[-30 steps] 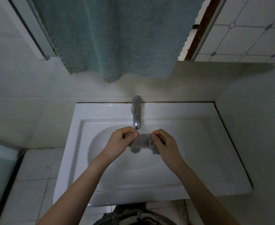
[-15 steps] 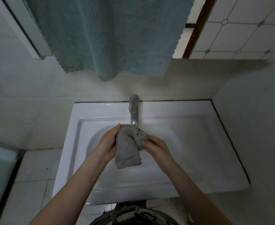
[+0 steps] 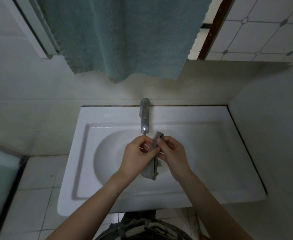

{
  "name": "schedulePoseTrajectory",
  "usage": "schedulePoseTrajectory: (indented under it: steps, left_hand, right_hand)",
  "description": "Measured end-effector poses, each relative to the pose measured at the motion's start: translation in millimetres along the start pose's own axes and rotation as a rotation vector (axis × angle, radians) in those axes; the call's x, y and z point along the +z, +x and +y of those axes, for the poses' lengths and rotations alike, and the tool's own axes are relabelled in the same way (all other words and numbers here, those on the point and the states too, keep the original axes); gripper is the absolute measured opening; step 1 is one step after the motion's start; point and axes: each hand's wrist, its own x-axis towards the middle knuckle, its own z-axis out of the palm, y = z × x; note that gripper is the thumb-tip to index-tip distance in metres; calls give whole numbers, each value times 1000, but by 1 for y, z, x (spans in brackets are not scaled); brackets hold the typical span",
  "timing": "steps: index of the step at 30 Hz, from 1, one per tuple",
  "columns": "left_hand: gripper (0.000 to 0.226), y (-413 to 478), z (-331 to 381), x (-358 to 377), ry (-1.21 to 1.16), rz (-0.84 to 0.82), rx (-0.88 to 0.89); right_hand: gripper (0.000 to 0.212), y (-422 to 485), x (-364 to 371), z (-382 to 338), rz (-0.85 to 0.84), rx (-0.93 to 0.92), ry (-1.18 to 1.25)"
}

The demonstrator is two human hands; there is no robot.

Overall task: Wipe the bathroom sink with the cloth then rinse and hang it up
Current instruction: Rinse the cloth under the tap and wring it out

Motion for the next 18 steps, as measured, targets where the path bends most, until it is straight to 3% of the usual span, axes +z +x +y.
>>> schedulePoseTrajectory:
  steps: [3, 5, 11, 13, 16, 18]
  left_hand:
    - [2, -1, -3, -1, -61, -49, -31]
    - [11, -1, -2, -5, -71, -45, -54]
    - [16, 8, 8, -11, 26, -54, 81]
    - [16, 11, 13, -12, 132, -124, 192]
    - [17, 14, 21, -13, 216, -172, 281]
    - [17, 16, 25, -16, 185, -144, 287]
  right_hand:
    - [8, -2, -7, 2, 30, 32, 7]
    - [6, -2, -9, 2, 16, 21, -68]
    - [18, 3, -15, -4, 11, -235, -702]
    - [25, 4, -18, -7, -10, -305, -748]
    - [5, 4, -18, -10, -64, -466, -804]
    - [17, 1, -17, -13, -68, -448, -723]
